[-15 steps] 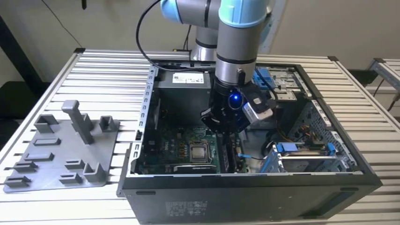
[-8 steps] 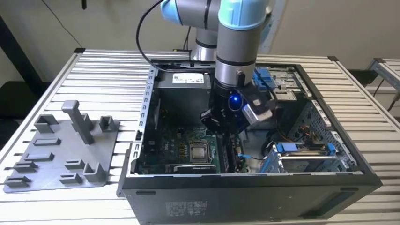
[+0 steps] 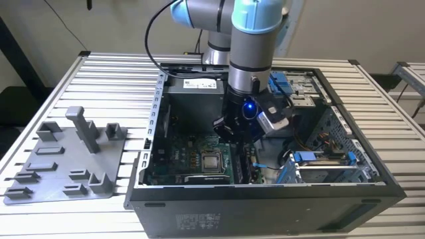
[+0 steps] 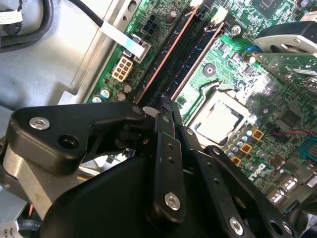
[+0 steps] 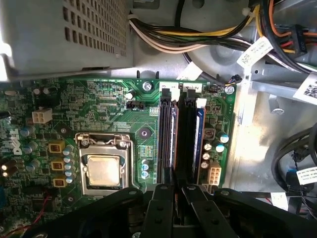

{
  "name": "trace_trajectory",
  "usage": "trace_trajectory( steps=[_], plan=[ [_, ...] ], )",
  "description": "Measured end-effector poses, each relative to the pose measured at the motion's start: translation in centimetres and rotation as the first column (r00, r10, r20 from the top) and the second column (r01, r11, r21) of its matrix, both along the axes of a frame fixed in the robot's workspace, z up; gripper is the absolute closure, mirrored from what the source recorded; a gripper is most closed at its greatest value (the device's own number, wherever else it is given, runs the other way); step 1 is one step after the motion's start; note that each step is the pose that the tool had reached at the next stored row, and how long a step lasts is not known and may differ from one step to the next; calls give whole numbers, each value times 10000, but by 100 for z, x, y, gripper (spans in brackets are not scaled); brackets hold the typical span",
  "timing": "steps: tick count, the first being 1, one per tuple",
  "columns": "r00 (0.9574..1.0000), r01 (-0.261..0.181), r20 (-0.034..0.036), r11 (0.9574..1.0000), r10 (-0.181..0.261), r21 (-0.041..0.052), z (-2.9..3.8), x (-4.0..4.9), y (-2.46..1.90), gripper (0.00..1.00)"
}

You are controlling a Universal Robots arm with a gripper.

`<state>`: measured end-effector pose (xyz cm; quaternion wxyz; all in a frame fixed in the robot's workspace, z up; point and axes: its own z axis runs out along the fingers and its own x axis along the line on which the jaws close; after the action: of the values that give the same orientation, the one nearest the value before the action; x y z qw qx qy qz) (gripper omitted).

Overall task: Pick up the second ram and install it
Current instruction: 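Insert the second ram into the second slot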

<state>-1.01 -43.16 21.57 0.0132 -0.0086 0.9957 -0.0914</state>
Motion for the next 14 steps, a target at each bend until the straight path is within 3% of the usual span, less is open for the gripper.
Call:
trace_trajectory(
  steps=[1, 3, 4, 5, 14],
  plan=[
    [10000, 0, -1, 10000, 0, -3, -1, 0, 0, 79],
    [10000, 0, -3, 10000, 0, -2, -4, 0, -1, 79],
    [10000, 1, -6, 10000, -1, -3, -2, 0, 0, 73],
    [10000, 4, -6, 10000, -4, 4, 11, 0, -1, 73],
    [10000, 52, -6, 10000, -52, 12, 392, 0, -1, 73]
  ],
)
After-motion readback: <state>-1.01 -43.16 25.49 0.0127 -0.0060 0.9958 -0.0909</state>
